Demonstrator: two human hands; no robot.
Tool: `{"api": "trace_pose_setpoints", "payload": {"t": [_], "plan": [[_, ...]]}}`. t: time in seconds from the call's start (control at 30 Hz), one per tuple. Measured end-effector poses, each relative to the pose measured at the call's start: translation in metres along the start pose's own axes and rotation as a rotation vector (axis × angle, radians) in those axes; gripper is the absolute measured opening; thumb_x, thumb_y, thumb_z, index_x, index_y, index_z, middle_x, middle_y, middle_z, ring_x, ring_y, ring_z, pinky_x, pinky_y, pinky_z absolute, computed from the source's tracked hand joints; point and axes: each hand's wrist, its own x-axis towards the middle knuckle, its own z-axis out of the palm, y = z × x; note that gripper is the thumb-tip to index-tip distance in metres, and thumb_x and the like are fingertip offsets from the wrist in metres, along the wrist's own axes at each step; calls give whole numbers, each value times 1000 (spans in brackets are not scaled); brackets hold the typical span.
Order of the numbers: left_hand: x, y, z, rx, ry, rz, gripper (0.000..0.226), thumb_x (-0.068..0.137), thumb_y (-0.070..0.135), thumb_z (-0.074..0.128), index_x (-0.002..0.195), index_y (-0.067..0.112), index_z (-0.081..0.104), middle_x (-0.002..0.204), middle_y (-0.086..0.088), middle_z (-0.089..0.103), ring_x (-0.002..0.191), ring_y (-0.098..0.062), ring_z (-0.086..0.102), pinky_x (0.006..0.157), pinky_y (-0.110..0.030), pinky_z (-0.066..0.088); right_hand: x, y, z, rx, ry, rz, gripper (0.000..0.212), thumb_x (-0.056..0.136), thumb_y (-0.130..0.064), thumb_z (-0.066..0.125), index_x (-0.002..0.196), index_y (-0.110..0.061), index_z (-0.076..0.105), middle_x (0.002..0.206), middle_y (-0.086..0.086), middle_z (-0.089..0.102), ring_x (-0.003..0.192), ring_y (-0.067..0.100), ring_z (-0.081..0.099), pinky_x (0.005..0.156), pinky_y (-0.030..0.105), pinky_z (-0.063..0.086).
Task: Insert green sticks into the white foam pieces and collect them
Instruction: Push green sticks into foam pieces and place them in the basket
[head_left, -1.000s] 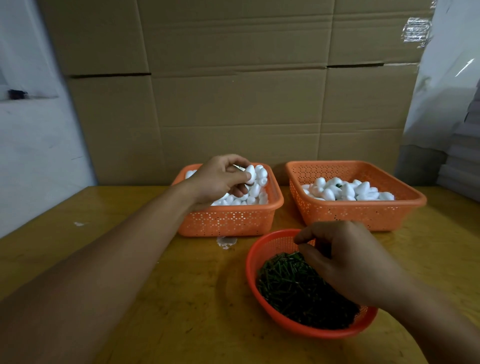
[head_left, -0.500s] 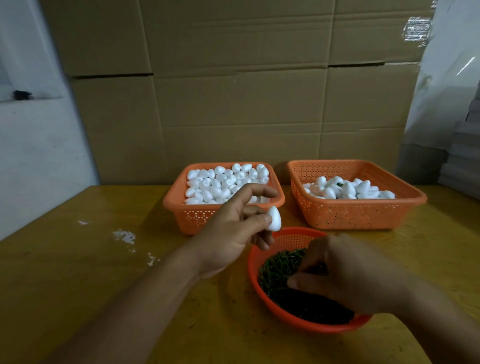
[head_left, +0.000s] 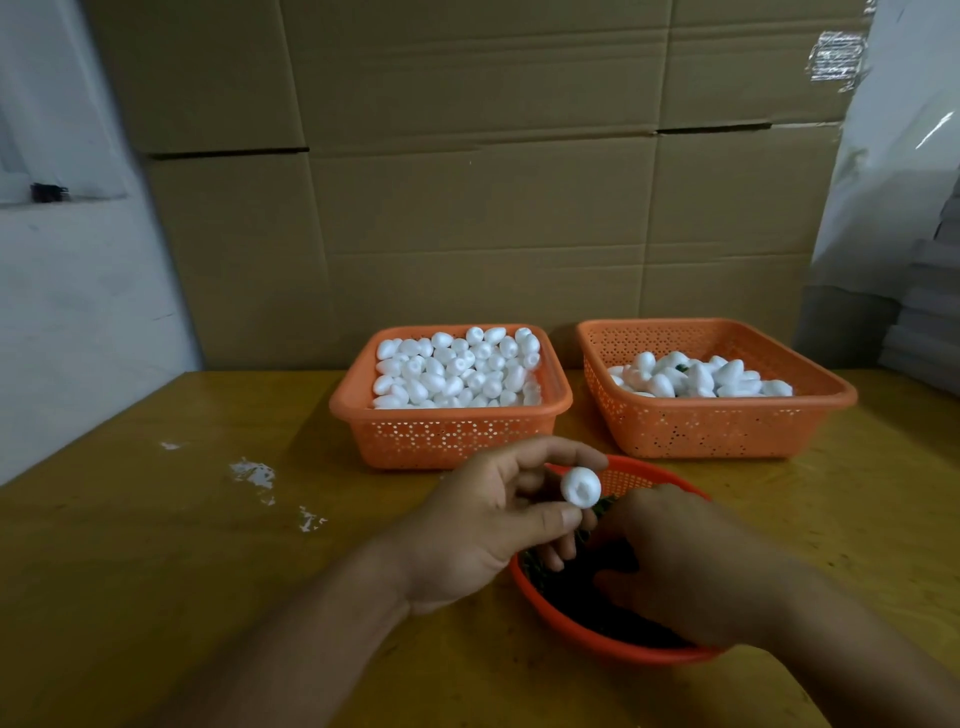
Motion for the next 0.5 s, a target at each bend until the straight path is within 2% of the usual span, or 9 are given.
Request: {"api": "trace_pose_setpoints", "payload": {"t": [0.1, 0.17, 0.27, 0.37, 0.5], "plan": [[1, 2, 0, 44, 36, 15, 29, 95, 19, 65, 123, 27, 66, 88, 2, 65, 74, -14, 59, 68, -28, 50, 1, 4, -2, 56, -1, 36, 11, 89, -39, 68, 92, -30, 73, 86, -9, 68, 77, 6, 63, 71, 25, 56], [1, 2, -1, 70, 70, 31, 27, 93, 29, 67, 119, 28, 67, 83, 7, 62, 72, -12, 56, 66, -25, 48, 0, 6, -3, 73, -15, 32, 12, 90, -40, 68, 98, -32, 74, 90, -12, 69, 79, 3, 62, 72, 21, 54], [2, 2, -2, 80, 121, 52, 26, 91, 34, 68, 114, 24, 70, 79, 12, 61, 73, -11, 56, 67, -25, 48, 0, 4, -1, 46, -19, 22, 21, 90, -45, 66, 107, -35, 72, 98, -15, 69, 90, 5, 63, 81, 29, 56], [3, 1, 0, 31, 156, 59, 23, 90, 29, 67, 110, 18, 71, 85, 5, 65, 80, -13, 60, 70, -25, 50, 0, 1, 1, 30, -2, 3, 20, 90, -44, 65, 109, -39, 70, 101, -17, 69, 95, 5, 63, 84, 29, 55], [4, 1, 2, 15, 169, 73, 28, 91, 27, 64, 111, 8, 70, 87, -5, 66, 83, -15, 63, 70, -25, 52, 1, 0, 2, 81, 32, 6, 12, 88, -40, 66, 98, -34, 70, 93, -14, 68, 86, 4, 63, 79, 31, 57]]}}
